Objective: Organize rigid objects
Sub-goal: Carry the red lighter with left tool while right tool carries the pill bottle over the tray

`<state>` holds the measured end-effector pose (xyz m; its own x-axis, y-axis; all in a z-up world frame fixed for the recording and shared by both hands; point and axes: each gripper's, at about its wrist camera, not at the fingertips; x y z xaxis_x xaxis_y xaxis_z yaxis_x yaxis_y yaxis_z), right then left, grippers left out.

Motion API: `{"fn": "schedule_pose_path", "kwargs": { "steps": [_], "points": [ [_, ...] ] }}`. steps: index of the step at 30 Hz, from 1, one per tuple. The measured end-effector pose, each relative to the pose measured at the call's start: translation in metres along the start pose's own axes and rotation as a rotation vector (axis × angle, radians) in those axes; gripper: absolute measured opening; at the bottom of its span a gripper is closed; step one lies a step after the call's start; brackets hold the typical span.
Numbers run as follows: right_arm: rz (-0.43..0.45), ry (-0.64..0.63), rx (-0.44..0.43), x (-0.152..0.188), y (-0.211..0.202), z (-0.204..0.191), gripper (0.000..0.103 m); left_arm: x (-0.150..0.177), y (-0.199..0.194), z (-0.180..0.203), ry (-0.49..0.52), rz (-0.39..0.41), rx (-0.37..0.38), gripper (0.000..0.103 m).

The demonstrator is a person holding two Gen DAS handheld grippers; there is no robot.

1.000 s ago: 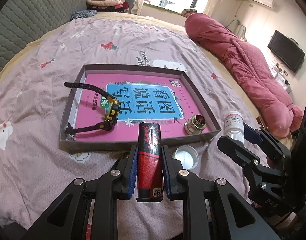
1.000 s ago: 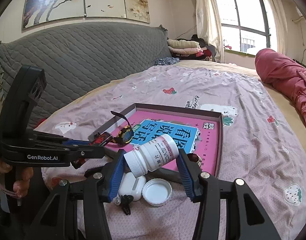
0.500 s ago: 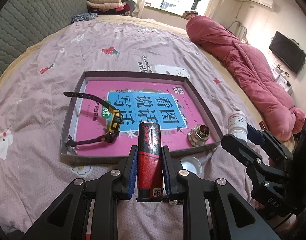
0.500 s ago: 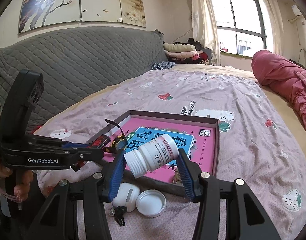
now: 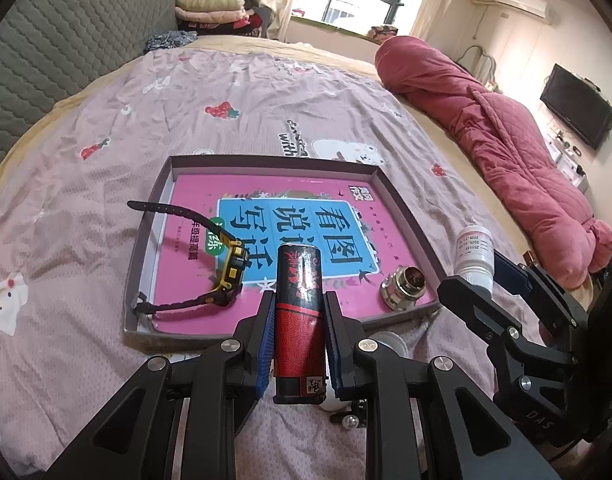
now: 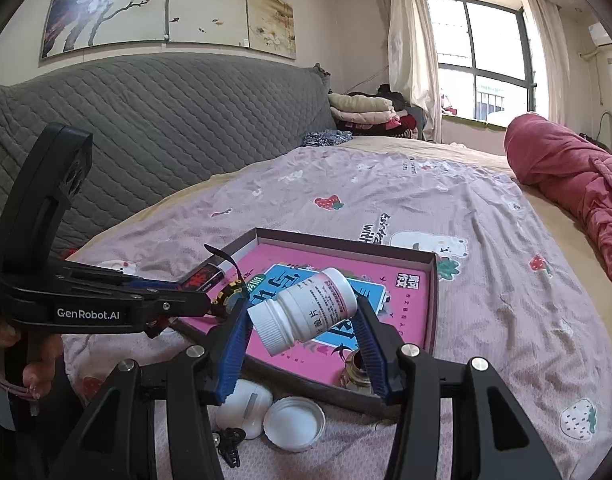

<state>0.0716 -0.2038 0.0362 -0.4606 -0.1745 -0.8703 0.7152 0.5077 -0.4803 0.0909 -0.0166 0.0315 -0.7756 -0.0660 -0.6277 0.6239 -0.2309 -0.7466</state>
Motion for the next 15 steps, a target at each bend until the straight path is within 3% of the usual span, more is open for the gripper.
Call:
{"fn": "schedule_pose_path", "kwargs": {
  "steps": [15],
  "points": [
    [0.025, -0.005, 0.017, -0.009, 0.012, 0.007, 0.051, -0.021, 0.012, -0.001, 0.002, 0.025, -0.008, 0.023]
  ]
}}
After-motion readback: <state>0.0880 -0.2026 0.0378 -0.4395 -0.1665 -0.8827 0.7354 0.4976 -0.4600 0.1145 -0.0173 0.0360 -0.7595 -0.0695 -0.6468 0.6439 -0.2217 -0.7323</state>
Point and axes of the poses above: each gripper's, at about its wrist camera, not at the fingertips, and y roughly the way its jaws point, z to its right, x to its underside, and after that the axes turned 2 degrees about y, right-handed
